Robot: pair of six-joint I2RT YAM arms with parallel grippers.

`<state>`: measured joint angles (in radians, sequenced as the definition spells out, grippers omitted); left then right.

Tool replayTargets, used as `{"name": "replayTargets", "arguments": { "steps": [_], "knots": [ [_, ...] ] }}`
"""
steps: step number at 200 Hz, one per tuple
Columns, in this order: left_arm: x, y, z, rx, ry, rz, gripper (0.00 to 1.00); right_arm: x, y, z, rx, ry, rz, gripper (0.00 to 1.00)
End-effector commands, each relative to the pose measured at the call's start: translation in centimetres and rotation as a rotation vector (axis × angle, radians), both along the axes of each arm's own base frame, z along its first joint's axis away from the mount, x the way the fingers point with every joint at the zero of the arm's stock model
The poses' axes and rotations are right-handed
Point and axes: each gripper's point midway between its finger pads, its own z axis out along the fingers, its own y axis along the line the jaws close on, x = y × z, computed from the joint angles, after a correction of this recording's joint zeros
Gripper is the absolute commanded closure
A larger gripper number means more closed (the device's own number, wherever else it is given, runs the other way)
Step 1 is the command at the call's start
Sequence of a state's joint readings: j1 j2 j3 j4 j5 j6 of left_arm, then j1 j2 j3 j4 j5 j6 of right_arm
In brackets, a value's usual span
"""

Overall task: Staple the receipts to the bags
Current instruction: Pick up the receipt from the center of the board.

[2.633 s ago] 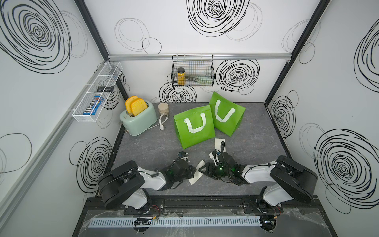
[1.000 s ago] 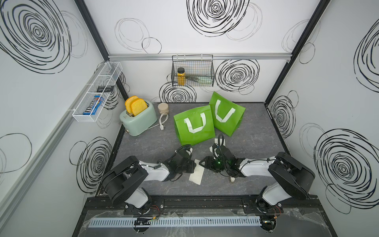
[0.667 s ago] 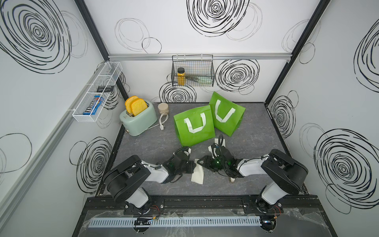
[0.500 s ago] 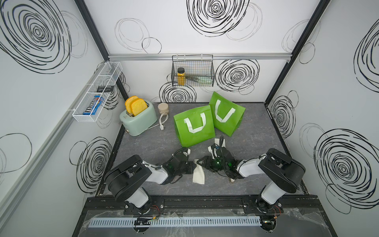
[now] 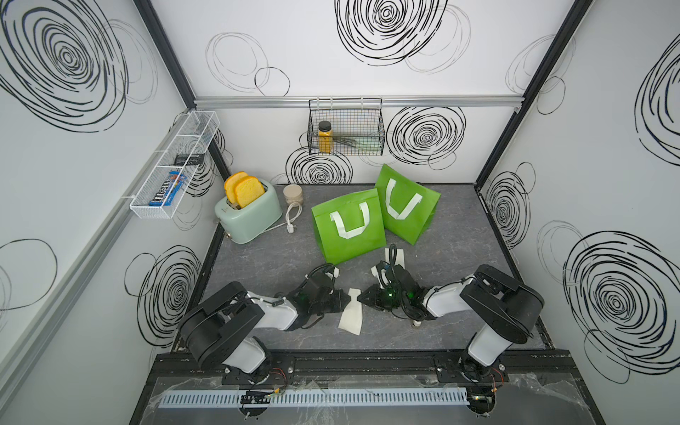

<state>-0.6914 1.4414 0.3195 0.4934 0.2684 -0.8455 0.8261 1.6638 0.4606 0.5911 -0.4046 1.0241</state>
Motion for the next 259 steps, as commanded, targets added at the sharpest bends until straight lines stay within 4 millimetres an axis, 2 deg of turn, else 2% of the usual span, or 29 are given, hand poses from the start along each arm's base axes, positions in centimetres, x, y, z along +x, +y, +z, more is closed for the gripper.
{"name": "replayTargets", "arguments": {
  "steps": [1,11,32,62,91,124,155,193,201,226,246,259],
  "knots": [
    [0.5,0.8,1.2,-0.012,-0.008,0.006,0.74,-0.4,-0.6,-0.6,-0.067,-0.003,0.025,0.84],
    [0.9,1.1,1.9,-0.027,-0.018,0.014,0.7,-0.4,-0.5,-0.3,-0.061,-0.012,0.034,0.88],
    [1.4,1.4,3.1,-0.071,-0.044,0.017,0.59,-0.1,-0.2,1.2,-0.04,-0.049,0.044,0.88],
    [1.4,0.3,4.2,-0.16,-0.053,-0.021,0.5,0.1,0.0,3.4,-0.012,-0.121,0.069,0.87],
    [0.9,-0.8,4.5,-0.25,-0.038,-0.051,0.47,0.0,0.3,4.1,0.004,-0.139,0.096,0.87],
    [0.2,-1.7,6.6,-0.397,-0.058,-0.087,0.47,0.0,0.5,4.8,0.025,-0.149,0.103,0.87],
    [0.0,-1.7,5.4,-0.383,-0.022,-0.088,0.47,0.1,0.7,5.8,0.053,-0.165,0.111,0.87],
    [0.0,-1.6,5.2,-0.388,-0.02,-0.074,0.45,0.0,0.7,6.6,0.071,-0.178,0.117,0.87],
    [0.1,-1.6,5.5,-0.395,-0.03,-0.076,0.46,-0.1,0.7,6.8,0.073,-0.181,0.12,0.87],
    [-0.2,-2.2,7.3,-0.453,-0.064,-0.108,0.62,-0.1,0.6,6.8,0.074,-0.185,0.122,0.87],
    [-0.4,-2.1,7.8,-0.469,-0.077,-0.106,0.72,0.0,0.6,7.0,0.079,-0.185,0.121,0.86],
    [-0.5,-2.1,8.3,-0.481,-0.087,-0.107,0.83,0.1,0.5,7.1,0.081,-0.188,0.12,0.86]
  ]
}}
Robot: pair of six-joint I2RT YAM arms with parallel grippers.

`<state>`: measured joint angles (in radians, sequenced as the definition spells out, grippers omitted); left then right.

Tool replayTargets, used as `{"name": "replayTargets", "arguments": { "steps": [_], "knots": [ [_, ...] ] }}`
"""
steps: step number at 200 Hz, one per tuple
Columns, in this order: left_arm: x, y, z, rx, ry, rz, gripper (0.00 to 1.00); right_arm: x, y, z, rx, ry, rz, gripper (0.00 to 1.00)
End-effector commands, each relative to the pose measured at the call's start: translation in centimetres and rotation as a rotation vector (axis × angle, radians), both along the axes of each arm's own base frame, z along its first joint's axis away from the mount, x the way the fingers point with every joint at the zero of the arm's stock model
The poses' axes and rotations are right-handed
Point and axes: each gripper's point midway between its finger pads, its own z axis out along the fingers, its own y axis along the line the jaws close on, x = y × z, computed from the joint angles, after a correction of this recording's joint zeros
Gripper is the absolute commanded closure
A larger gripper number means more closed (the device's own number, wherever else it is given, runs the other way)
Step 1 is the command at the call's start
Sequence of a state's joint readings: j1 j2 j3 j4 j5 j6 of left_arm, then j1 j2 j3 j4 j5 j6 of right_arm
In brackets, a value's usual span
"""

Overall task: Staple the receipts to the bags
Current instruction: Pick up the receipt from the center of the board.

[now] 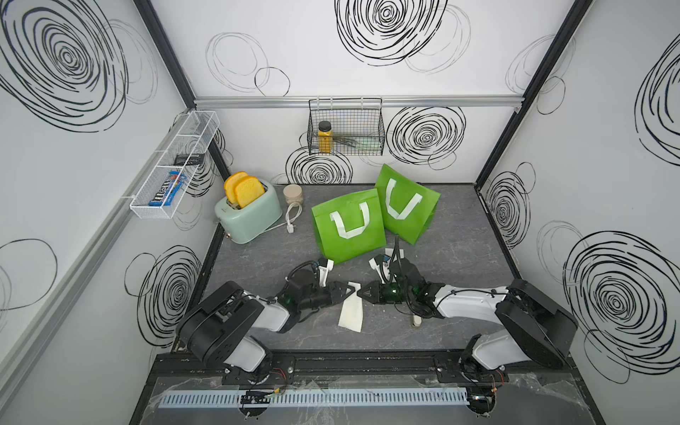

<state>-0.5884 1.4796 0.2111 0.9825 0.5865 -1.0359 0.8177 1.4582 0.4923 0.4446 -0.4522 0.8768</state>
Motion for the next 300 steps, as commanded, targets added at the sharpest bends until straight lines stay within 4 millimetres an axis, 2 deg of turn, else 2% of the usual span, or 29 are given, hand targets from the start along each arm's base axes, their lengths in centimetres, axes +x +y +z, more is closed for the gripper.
{"name": "replayTargets", "arguments": {
  "steps": [1,16,19,25,37,49,76,108,143,169,189,204,238,273,300],
  "knots": [
    [-0.2,-0.3,2.4,-0.077,-0.065,-0.013,0.84,0.4,0.2,1.4,0.024,-0.028,0.01,0.86],
    [-0.2,-0.3,2.9,-0.084,-0.074,-0.012,0.95,0.5,0.1,1.7,0.024,-0.035,0.011,0.85],
    [-0.2,-0.3,2.9,-0.085,-0.076,-0.013,1.0,0.5,0.1,1.7,0.023,-0.036,0.009,0.84],
    [-0.2,-0.3,3.1,-0.087,-0.08,-0.012,1.0,0.6,0.0,1.9,0.024,-0.039,0.006,0.82],
    [0.0,-0.2,3.6,-0.097,-0.088,-0.003,1.0,0.7,-0.2,2.2,0.026,-0.04,-0.002,0.68],
    [0.2,0.1,4.4,-0.114,-0.104,0.011,1.0,1.0,-0.6,2.6,0.032,-0.039,-0.014,0.48],
    [0.9,0.6,7.7,-0.163,-0.164,0.035,1.0,1.9,-1.9,5.6,0.097,-0.075,-0.051,0.35],
    [1.5,1.1,12.5,-0.204,-0.262,0.057,1.0,2.8,-2.9,10.5,0.228,-0.137,-0.038,0.24],
    [2.7,2.3,16.7,-0.266,-0.318,0.119,1.0,2.5,-2.4,15.6,0.353,-0.213,0.052,0.25],
    [3.2,2.8,20.0,-0.363,-0.349,0.16,1.0,2.4,-1.8,17.7,0.421,-0.232,0.085,0.29],
    [3.3,2.9,21.1,-0.409,-0.346,0.166,1.0,2.5,-1.5,19.2,0.463,-0.254,0.098,0.32],
    [3.2,2.9,21.8,-0.435,-0.353,0.165,1.0,2.9,-1.2,19.6,0.464,-0.257,0.099,0.34],
    [3.0,3.0,22.1,-0.448,-0.356,0.165,1.0,3.4,-0.1,19.2,0.462,-0.229,0.125,0.41],
    [3.0,3.1,22.0,-0.45,-0.354,0.177,1.0,3.2,0.8,19.1,0.462,-0.228,0.146,0.58],
    [3.5,3.7,22.1,-0.453,-0.358,0.213,1.0,2.7,1.1,18.7,0.461,-0.219,0.153,0.66]
  ]
}}
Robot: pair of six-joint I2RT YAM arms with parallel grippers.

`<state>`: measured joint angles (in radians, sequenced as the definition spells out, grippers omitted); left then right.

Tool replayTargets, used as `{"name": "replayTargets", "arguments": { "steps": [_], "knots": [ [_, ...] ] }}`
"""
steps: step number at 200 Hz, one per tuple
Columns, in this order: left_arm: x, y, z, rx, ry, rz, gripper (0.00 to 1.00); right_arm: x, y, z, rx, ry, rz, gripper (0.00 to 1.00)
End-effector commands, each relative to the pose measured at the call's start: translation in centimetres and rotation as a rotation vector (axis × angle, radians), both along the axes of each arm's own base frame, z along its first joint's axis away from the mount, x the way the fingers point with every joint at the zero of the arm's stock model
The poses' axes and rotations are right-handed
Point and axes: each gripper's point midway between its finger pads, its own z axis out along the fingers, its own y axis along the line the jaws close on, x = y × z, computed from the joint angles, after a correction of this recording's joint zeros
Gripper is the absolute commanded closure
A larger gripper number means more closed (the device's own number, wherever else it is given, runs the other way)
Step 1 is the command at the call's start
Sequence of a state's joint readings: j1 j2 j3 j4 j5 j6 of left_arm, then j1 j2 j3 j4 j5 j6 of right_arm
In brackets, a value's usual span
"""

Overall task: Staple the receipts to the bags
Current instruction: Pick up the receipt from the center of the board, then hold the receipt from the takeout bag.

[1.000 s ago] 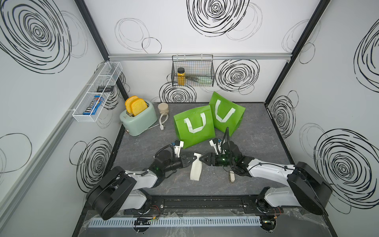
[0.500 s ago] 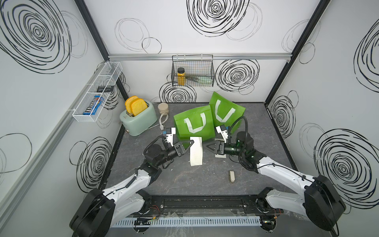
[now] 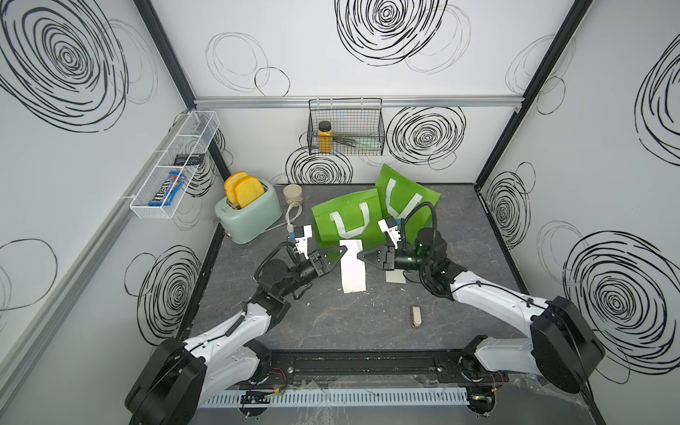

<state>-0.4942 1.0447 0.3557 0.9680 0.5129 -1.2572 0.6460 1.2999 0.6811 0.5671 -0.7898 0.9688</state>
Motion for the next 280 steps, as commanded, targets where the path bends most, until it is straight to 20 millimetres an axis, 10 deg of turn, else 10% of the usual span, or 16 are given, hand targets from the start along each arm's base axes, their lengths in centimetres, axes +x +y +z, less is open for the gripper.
{"name": "replayTargets", "arguments": {
  "steps": [1,37,66,99,120,171,280],
  "knots": [
    [0.1,0.9,2.8,-0.065,-0.069,0.036,1.0,-0.4,0.6,1.7,0.043,-0.046,0.026,0.67],
    [0.6,1.3,2.7,-0.082,-0.062,0.068,1.0,-0.2,0.6,2.4,0.059,-0.064,0.003,1.0],
    [0.9,1.1,2.4,-0.067,-0.054,0.061,1.0,0.8,0.5,2.2,0.023,-0.095,-0.015,1.0],
    [2.9,2.3,1.1,0.063,-0.033,0.095,0.33,2.7,-1.2,1.5,-0.013,-0.161,-0.052,1.0],
    [4.8,3.5,0.5,0.207,-0.031,0.129,0.18,4.6,-2.3,0.9,-0.07,-0.222,-0.078,1.0],
    [10.7,6.9,0.8,0.459,-0.066,0.221,0.15,8.6,-3.1,0.7,-0.174,-0.327,-0.103,1.0],
    [19.5,7.0,2.0,0.695,-0.179,0.185,0.16,13.1,-2.2,0.3,-0.254,-0.419,-0.112,0.99]
  ]
}}
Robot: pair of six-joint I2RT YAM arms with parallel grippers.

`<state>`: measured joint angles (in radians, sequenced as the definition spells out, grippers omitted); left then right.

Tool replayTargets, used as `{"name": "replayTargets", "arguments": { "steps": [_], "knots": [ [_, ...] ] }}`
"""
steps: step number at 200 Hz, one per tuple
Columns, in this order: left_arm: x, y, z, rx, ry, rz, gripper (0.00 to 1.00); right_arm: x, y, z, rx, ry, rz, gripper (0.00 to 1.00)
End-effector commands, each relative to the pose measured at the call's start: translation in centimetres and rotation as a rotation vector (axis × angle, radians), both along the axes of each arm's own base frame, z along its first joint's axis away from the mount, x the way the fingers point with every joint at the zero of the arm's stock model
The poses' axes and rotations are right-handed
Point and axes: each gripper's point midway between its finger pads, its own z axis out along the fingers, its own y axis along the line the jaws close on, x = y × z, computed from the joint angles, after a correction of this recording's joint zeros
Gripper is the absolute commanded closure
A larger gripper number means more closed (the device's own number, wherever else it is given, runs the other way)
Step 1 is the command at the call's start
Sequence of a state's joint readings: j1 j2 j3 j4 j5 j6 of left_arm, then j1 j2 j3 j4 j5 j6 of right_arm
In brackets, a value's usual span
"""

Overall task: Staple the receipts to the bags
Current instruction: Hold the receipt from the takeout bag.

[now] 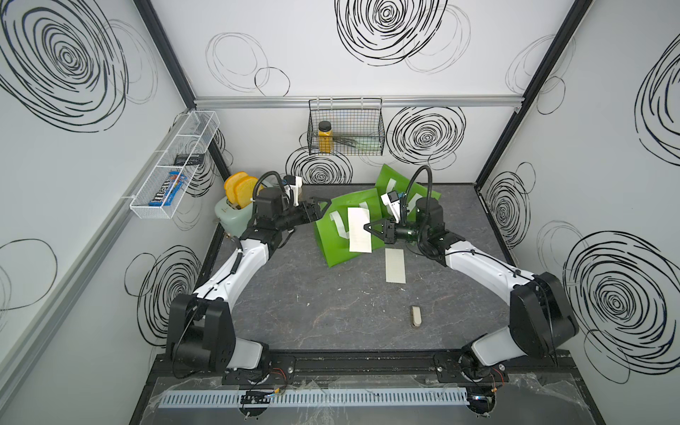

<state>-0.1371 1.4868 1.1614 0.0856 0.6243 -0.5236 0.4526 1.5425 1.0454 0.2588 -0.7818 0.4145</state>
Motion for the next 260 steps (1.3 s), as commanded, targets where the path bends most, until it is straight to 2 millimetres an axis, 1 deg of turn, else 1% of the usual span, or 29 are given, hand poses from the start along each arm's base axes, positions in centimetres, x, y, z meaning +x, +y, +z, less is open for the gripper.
{"name": "replayTargets", "arguments": {
  "steps": [1,11,27,42,56,74,106,130,146,163,185,206,220,229,260],
  "knots": [
    [1.6,-0.2,0.8,0.097,-0.074,-0.037,0.16,1.4,0.0,0.0,-0.039,-0.041,-0.004,0.99],
    [2.4,-0.6,0.8,0.121,-0.089,-0.055,0.16,1.9,0.2,-0.1,-0.043,-0.038,0.002,0.98],
    [3.5,-1.0,0.2,0.156,-0.078,-0.089,0.16,2.8,0.4,-0.2,-0.055,-0.038,0.007,0.98],
    [4.0,-1.6,-0.4,0.149,-0.068,-0.143,0.17,3.6,0.6,-0.5,-0.069,-0.027,0.023,0.97],
    [3.9,-2.3,-1.0,0.133,-0.06,-0.193,0.18,4.1,0.9,-1.0,-0.095,-0.014,0.038,0.96],
    [3.4,-2.9,-1.3,0.114,-0.061,-0.251,0.19,4.8,1.0,-2.0,-0.135,-0.002,0.052,0.95],
    [3.0,-3.2,-1.8,0.108,-0.061,-0.287,0.22,5.9,1.0,-3.3,-0.175,0.026,0.074,0.95],
    [3.2,-3.3,-2.4,0.116,-0.056,-0.297,0.25,6.8,1.3,-3.4,-0.178,0.025,0.076,0.95],
    [3.6,-3.4,-3.3,0.137,-0.043,-0.298,0.26,7.1,1.5,-3.6,-0.184,0.032,0.085,0.96],
    [4.2,-3.5,-3.8,0.15,-0.039,-0.297,0.27,7.2,1.6,-3.5,-0.181,0.03,0.091,0.96],
    [4.9,-3.5,-3.7,0.163,-0.045,-0.302,0.28,7.1,1.8,-3.1,-0.17,0.025,0.098,0.96],
    [5.4,-3.4,-3.2,0.177,-0.053,-0.304,0.29,7.2,1.9,-2.6,-0.169,0.014,0.095,0.96],
    [5.6,-3.3,-2.7,0.196,-0.066,-0.295,0.29,7.2,2.1,-2.2,-0.163,0.008,0.101,0.96],
    [5.8,-3.0,-2.3,0.211,-0.07,-0.285,0.26,7.2,2.2,-2.0,-0.162,0.005,0.102,0.96],
    [6.0,-2.7,-0.9,0.239,-0.099,-0.274,0.26,7.2,2.7,-1.7,-0.168,-0.01,0.104,0.96]
  ]
}}
